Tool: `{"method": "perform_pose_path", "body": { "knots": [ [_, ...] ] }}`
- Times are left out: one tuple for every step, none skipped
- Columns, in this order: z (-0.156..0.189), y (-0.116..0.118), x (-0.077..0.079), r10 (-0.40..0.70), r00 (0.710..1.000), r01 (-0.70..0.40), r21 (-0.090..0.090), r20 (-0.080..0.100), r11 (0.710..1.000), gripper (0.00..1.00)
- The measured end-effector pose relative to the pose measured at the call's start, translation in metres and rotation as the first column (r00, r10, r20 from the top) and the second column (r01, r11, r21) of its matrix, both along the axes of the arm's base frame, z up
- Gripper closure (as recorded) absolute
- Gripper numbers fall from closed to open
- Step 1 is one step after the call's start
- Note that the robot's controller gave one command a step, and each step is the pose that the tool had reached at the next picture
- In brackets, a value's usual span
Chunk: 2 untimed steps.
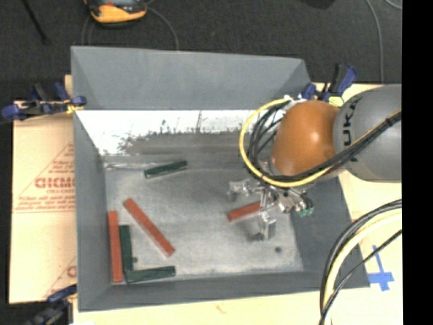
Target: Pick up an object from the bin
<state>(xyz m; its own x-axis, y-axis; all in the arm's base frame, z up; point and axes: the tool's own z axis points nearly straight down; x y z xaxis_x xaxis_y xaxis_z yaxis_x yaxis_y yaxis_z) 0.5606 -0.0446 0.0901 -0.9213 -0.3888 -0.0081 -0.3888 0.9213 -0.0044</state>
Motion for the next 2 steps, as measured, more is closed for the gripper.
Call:
{"method": "perform_pose_path", "body": {
  "knots": [
    [-0.0195, 0.0018, -0.0244, -0.481, 0.876, 0.481, 0.003, -0.007, 0.876, 1.0],
    [-0.0196, 0.0016, -0.0244, -0.481, 0.877, 0.481, 0.002, -0.007, 0.877, 0.0]
  ]
}}
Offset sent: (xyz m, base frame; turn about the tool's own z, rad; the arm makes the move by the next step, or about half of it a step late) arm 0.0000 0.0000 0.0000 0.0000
